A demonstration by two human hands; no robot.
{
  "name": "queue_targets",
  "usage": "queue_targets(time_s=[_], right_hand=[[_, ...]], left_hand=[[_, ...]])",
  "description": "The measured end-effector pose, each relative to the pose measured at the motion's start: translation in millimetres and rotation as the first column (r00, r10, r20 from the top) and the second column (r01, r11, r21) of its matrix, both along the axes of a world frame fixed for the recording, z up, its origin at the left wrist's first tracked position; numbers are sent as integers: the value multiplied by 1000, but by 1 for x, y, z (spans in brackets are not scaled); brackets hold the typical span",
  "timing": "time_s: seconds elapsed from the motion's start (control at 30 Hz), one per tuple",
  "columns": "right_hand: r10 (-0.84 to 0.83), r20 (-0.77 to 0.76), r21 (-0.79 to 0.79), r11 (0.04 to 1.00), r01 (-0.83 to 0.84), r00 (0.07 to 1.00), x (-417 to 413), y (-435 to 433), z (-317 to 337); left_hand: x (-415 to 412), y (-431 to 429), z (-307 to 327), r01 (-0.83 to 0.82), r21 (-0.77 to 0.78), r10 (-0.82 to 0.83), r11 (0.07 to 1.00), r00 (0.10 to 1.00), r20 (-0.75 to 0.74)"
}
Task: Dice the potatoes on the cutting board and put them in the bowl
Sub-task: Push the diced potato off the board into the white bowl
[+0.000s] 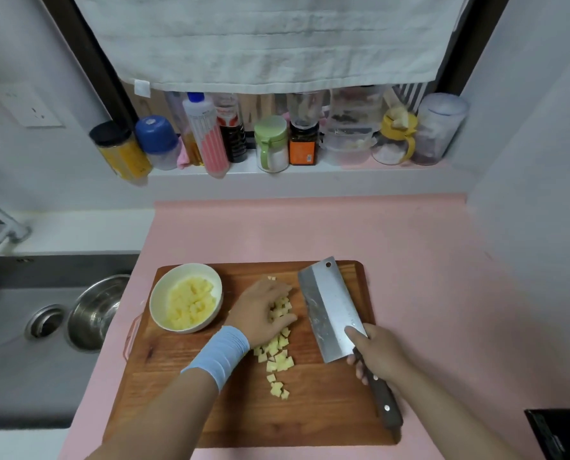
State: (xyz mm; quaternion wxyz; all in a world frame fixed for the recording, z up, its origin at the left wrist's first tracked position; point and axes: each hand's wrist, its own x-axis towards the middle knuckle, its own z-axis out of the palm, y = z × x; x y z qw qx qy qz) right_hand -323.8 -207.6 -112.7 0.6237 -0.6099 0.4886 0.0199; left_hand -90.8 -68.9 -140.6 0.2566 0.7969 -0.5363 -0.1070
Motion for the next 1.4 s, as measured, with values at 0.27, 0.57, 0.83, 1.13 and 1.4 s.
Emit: queue_targets(time_s=[0.27,0.57,0.83,1.13,1.4], right_hand=[[143,10,25,989,-143,990,27,3,-3],[216,-9,32,976,-216,976,42,21,-1],[200,17,59,978,-200,980,36,40,1],[162,85,120,978,-172,983,31,53,29],[177,152,53,981,-187,972,62,74,75]], left_hand=[[-31,36,-19,18,121,-45,992,972,230],[-14,-1,-3,-304,266,347,915,928,-134],[-32,8,-6,-254,92,269,963,926,-264],[-34,16,18,-155,68,166,986,962,-215],[0,32,55,-174,-96,156,980,973,-172]])
